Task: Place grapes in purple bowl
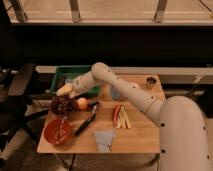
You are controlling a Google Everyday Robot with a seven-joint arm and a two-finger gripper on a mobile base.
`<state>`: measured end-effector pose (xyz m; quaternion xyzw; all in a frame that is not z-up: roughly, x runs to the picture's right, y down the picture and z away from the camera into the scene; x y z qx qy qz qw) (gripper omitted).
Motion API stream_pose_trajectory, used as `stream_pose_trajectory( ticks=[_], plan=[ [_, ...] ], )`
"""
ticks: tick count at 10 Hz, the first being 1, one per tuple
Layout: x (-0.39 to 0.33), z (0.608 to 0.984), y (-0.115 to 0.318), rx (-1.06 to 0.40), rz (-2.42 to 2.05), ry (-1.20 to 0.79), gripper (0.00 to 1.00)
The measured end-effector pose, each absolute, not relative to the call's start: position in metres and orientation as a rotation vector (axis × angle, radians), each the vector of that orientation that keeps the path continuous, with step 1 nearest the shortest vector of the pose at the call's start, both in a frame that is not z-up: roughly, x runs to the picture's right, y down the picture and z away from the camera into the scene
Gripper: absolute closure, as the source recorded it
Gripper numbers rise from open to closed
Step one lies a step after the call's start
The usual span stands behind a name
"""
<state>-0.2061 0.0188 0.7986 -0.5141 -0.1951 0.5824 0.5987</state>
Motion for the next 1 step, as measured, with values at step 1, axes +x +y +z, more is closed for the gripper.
stream_pose_trajectory(
  ticks=[1],
  plan=[
    [-0.206,0.7986,0.0187,-1.193,1.351,-0.453,0.35]
  ],
)
